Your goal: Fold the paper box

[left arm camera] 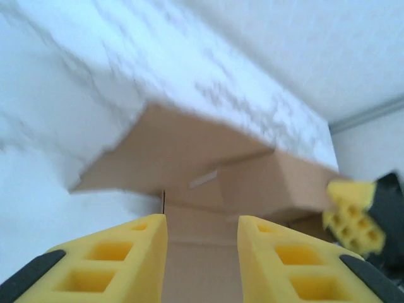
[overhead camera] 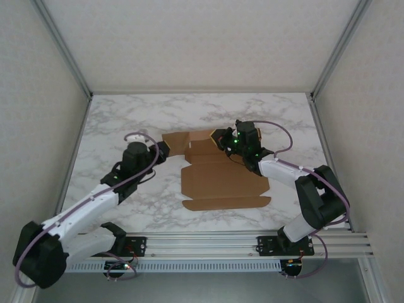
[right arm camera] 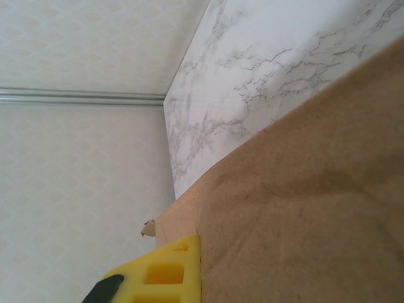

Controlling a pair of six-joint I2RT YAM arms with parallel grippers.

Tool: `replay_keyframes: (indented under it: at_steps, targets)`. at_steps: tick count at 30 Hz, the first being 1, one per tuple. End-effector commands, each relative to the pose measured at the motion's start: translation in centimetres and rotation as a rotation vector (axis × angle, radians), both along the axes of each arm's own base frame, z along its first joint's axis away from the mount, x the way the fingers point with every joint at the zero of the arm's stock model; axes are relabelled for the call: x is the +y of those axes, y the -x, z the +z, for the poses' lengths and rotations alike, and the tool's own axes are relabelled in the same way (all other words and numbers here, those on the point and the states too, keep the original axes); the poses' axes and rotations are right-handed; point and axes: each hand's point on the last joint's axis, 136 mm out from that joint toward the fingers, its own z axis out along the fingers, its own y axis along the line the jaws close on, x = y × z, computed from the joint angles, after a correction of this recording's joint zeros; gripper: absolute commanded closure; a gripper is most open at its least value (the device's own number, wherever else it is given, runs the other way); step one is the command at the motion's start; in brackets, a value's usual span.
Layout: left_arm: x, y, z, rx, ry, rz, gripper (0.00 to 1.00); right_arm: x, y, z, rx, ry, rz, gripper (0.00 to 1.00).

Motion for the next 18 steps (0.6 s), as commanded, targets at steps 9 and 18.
replay_keyframes:
  at_steps: [9, 18]
  targets:
    - [8.8, -6.2, -2.6, 0.158, -0.126, 0.263, 0.66, 0.0, 0.7, -1.0, 0.053, 0.048, 0.047, 0.96]
    - [5.6, -8.0, -7.7, 0.2, -0.137, 0.067, 0.61, 0.3, 0.4, -0.8, 0.045, 0.053, 0.063, 0.96]
